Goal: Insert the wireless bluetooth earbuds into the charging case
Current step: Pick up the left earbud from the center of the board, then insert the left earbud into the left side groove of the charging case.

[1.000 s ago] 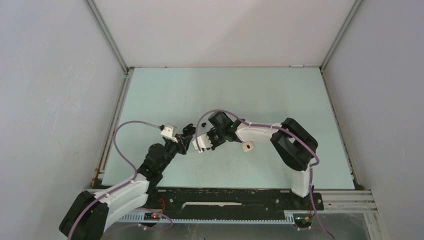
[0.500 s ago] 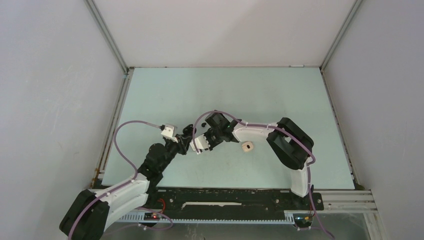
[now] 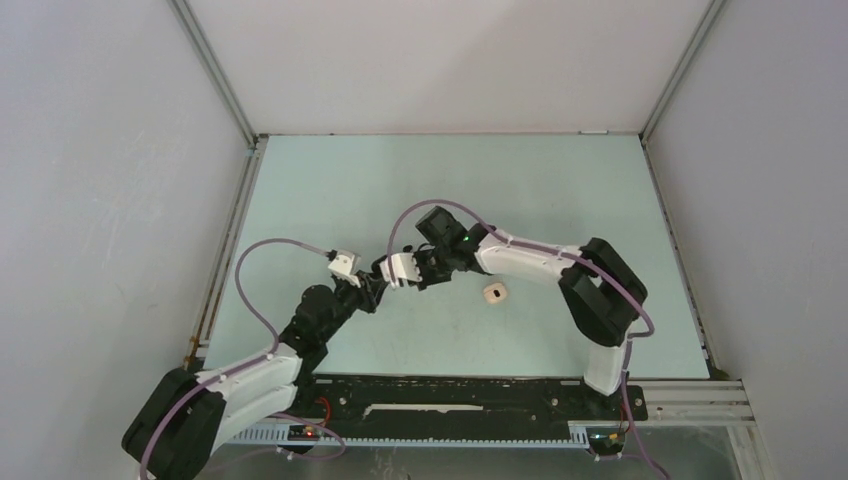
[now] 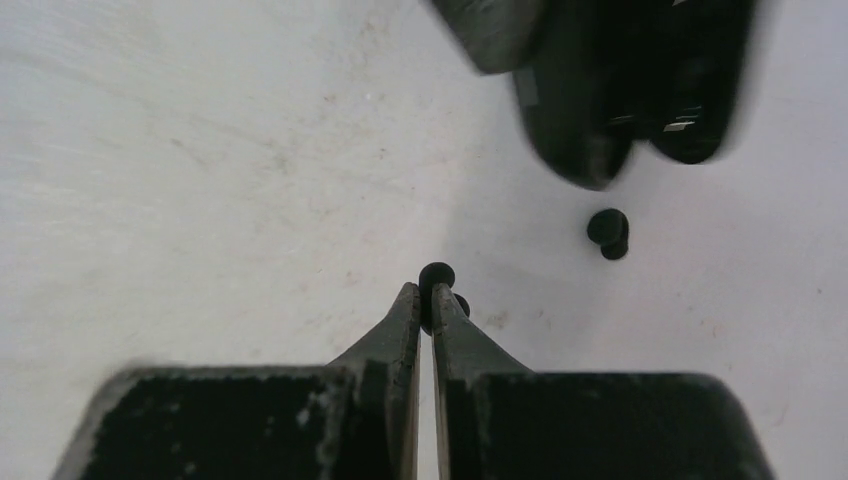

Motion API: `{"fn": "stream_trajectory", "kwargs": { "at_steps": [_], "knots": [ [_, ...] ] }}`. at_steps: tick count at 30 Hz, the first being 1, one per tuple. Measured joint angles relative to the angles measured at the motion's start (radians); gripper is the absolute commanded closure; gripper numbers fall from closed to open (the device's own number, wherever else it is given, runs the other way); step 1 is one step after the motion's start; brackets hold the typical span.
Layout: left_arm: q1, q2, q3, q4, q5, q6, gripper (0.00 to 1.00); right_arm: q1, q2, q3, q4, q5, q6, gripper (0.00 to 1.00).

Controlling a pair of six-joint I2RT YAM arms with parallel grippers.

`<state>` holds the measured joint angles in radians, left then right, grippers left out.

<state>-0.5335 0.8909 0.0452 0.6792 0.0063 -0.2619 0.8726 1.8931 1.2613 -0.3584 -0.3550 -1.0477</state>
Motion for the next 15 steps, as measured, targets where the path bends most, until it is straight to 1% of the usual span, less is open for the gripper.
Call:
{"fn": "stream_trajectory", "kwargs": {
  "at_steps": [5, 10, 15],
  "knots": [
    [0.0, 0.07, 0.013, 0.042, 0.105, 0.0, 1.0, -0.023, -0.133, 0.074, -0.201, -0.12, 0.118, 0.97],
    [-0.013, 0.127, 0.029, 0.111, 0.234, 0.0, 1.0, -0.037, -0.271, 0.099, -0.383, -0.256, 0.219, 0.99],
    [-0.071, 0.142, 0.03, 0.204, 0.357, 0.01, 1.0, -0.037, -0.297, 0.1, -0.501, -0.349, 0.338, 0.99]
  ]
}}
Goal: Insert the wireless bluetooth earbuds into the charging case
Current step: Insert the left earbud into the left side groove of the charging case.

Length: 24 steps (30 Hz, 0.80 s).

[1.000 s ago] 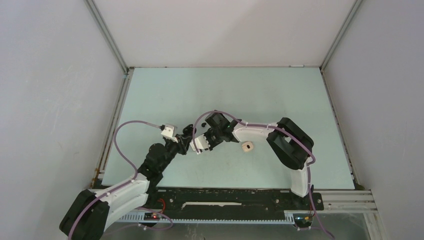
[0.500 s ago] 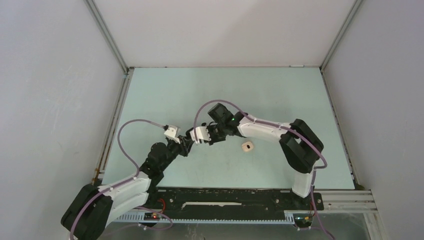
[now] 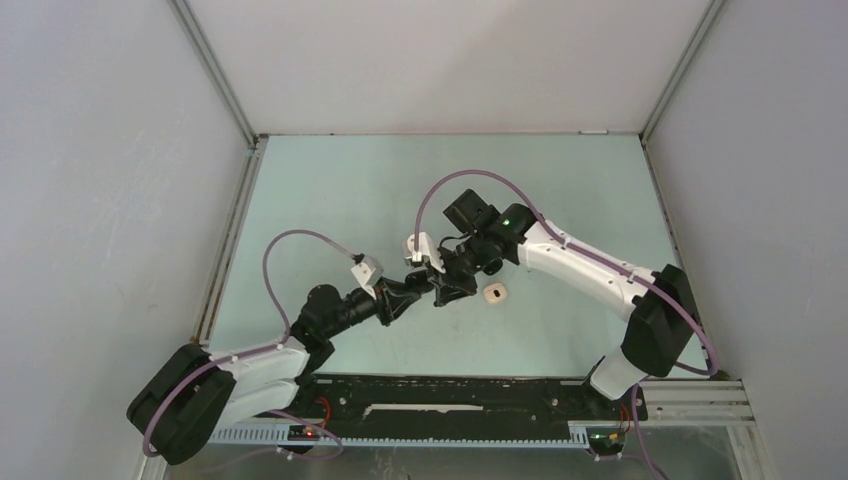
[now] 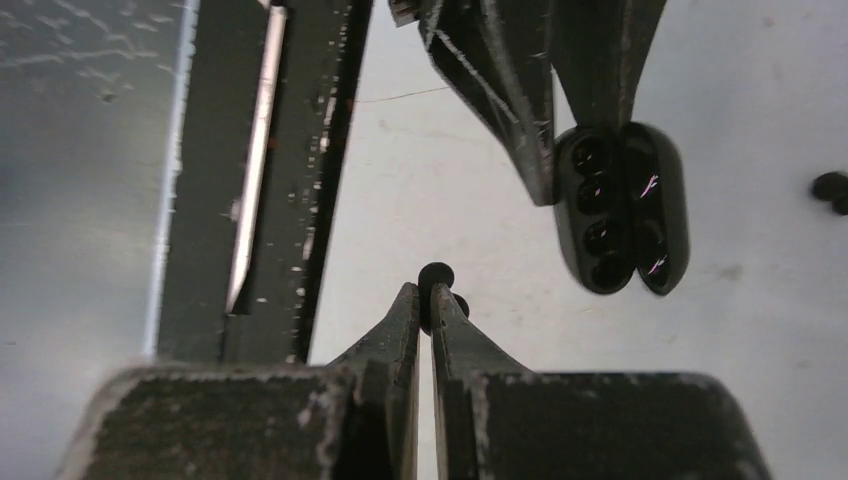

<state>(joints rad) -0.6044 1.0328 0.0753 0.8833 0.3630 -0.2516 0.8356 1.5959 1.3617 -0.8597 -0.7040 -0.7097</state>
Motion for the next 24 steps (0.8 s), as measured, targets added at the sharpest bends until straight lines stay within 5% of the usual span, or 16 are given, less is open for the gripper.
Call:
{"fn": "stream_trajectory", "kwargs": {
  "at_steps": [24],
  "knots": [
    [-0.151, 0.068, 0.038, 0.073, 0.192, 0.072, 1.0, 0.0, -0.045, -0.002, 0.006, -0.003, 0.274, 1.0]
  ]
}}
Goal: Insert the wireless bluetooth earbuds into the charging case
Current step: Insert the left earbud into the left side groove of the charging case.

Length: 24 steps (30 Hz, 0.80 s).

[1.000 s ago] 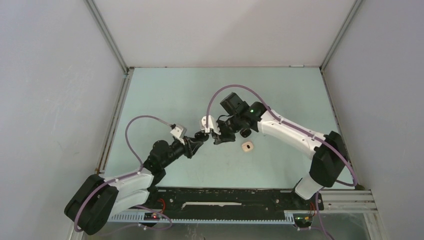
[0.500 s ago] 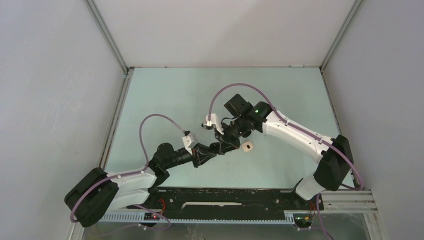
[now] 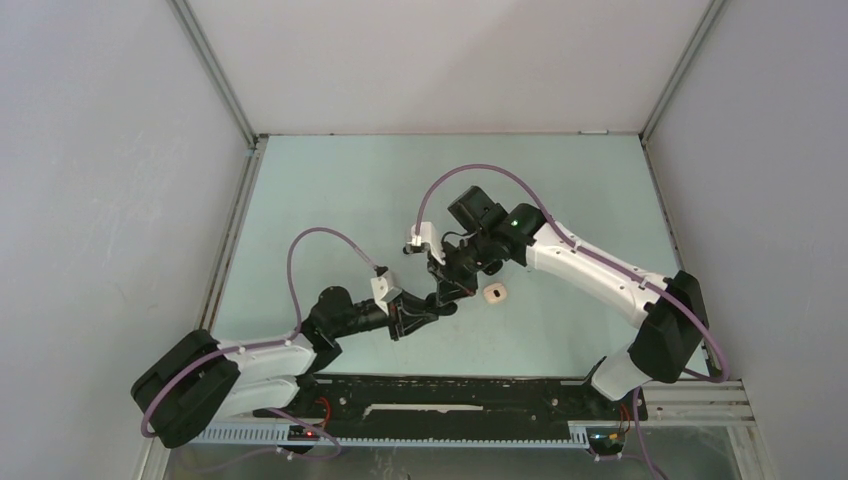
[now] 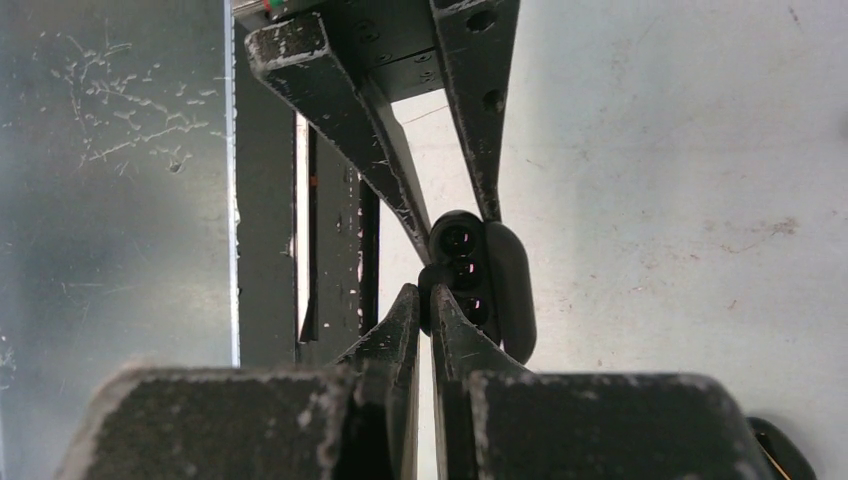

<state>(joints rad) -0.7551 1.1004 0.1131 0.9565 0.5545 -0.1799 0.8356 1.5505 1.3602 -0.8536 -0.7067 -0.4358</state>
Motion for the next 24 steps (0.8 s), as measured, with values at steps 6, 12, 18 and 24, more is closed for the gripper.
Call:
{"fn": "stream_trajectory", "kwargs": {
  "at_steps": [6, 12, 18, 24],
  "knots": [
    [-0.008, 0.009, 0.002, 0.001, 0.011, 0.005, 1.0, 0.0, 0.016, 0.0, 0.021, 0.005, 0.011, 1.0],
    [-0.009, 0.009, 0.002, 0.002, 0.017, 0.006, 1.0, 0.004, 0.046, 0.0, 0.026, 0.005, 0.011, 1.0],
    [-0.009, 0.009, 0.002, -0.002, 0.017, 0.006, 1.0, 0.008, 0.064, 0.0, 0.026, -0.001, 0.011, 0.99],
    [-0.009, 0.009, 0.002, -0.003, 0.017, 0.006, 1.0, 0.018, 0.072, 0.0, 0.026, -0.006, 0.011, 0.99]
  ]
}}
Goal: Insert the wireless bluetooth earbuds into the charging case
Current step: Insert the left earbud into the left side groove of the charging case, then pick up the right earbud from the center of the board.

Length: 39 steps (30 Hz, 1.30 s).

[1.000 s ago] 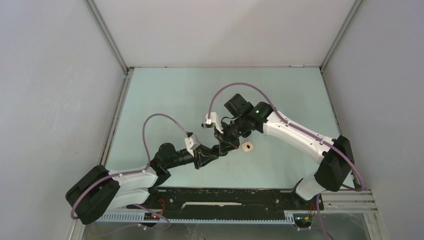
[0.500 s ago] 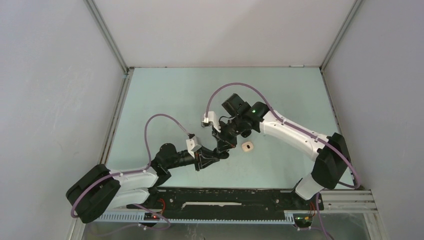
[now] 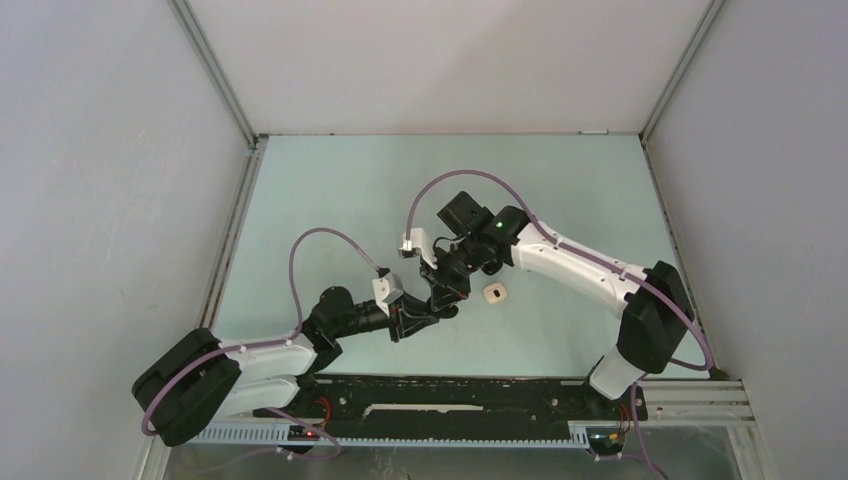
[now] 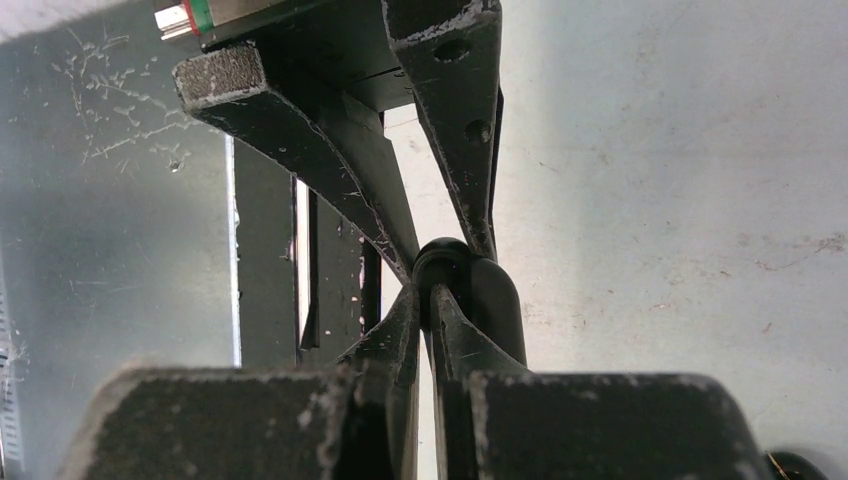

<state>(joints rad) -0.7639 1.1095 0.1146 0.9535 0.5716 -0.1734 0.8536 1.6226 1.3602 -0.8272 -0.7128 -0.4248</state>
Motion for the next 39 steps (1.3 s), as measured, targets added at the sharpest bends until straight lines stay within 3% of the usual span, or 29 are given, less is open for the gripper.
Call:
{"fn": "stream_trajectory", "kwargs": {
  "at_steps": [7, 14, 26, 32, 39],
  "knots": [
    [0.0, -0.001, 0.0, 0.0, 0.0, 0.001, 1.0, 0.006, 0.016, 0.0, 0.006, 0.002, 0.0, 0.92],
    [0.0, -0.001, 0.0, 0.003, 0.0, 0.002, 1.0, 0.008, 0.016, 0.0, 0.01, 0.006, 0.006, 0.77],
    [0.0, 0.003, 0.0, 0.003, 0.0, 0.002, 1.0, -0.01, -0.127, 0.0, -0.012, 0.003, -0.002, 0.73],
    [0.0, -0.008, 0.001, -0.023, -0.049, 0.016, 1.0, -0.159, -0.167, 0.007, 0.02, -0.021, 0.004, 0.76],
    [0.039, -0.159, -0.001, -0.177, -0.344, 0.048, 1.0, -0.367, -0.069, 0.005, 0.225, 0.041, 0.079, 0.8]
  ]
}}
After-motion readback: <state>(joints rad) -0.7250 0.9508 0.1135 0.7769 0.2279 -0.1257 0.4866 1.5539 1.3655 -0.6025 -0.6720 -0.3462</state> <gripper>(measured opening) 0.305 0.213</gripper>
